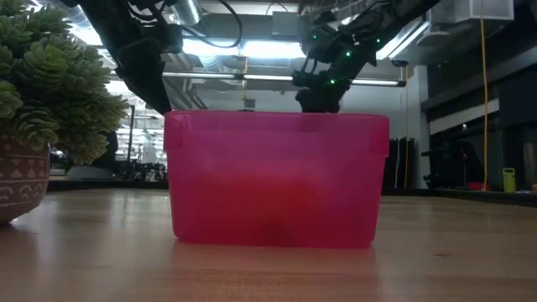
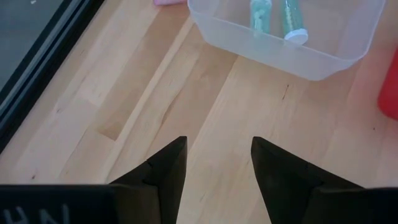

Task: Pick and place medicine bottles into bin by pill shape (circle, oval)
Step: Put the right small yellow pill bottle into the transparent bin

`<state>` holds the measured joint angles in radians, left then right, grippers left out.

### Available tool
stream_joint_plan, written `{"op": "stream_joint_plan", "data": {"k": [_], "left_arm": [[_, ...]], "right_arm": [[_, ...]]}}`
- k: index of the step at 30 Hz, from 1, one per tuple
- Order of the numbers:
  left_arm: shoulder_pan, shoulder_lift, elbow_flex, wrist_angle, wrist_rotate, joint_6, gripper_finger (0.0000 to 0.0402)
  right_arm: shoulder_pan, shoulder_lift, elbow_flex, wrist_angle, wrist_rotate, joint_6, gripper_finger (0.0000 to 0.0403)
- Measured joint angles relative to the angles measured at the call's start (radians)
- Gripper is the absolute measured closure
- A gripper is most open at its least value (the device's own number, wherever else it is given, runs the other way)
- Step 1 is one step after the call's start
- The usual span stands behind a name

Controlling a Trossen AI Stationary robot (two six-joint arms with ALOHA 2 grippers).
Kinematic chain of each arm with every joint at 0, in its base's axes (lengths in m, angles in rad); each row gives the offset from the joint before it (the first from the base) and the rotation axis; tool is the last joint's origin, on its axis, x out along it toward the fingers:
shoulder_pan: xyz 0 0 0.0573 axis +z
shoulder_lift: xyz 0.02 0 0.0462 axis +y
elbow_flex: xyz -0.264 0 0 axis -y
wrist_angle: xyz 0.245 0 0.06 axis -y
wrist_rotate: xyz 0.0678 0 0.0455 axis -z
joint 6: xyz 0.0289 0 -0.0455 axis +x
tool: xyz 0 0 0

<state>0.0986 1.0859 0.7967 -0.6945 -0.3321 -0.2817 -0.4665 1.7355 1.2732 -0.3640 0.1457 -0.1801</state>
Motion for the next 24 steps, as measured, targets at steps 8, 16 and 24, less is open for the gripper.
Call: {"op": "stream_joint_plan", "data": {"k": [8,16,24], "left_arm": [[0.0,0.0,0.0,0.0,0.0,0.0,0.0228],[0.0,0.0,0.0,0.0,0.0,0.0,0.0228],[0.0,0.0,0.0,0.0,0.0,0.0,0.0228]], "right_arm": [[-0.156,0.0,0.0,0.021,-0.107,0.034,0.0241],[-0.226,-0.002,0.0,0.032,-0.185,-0.006,0.0241],[-0.233,-0.002,0.0,-0.001,-0.308,-0.034,0.0241]]}}
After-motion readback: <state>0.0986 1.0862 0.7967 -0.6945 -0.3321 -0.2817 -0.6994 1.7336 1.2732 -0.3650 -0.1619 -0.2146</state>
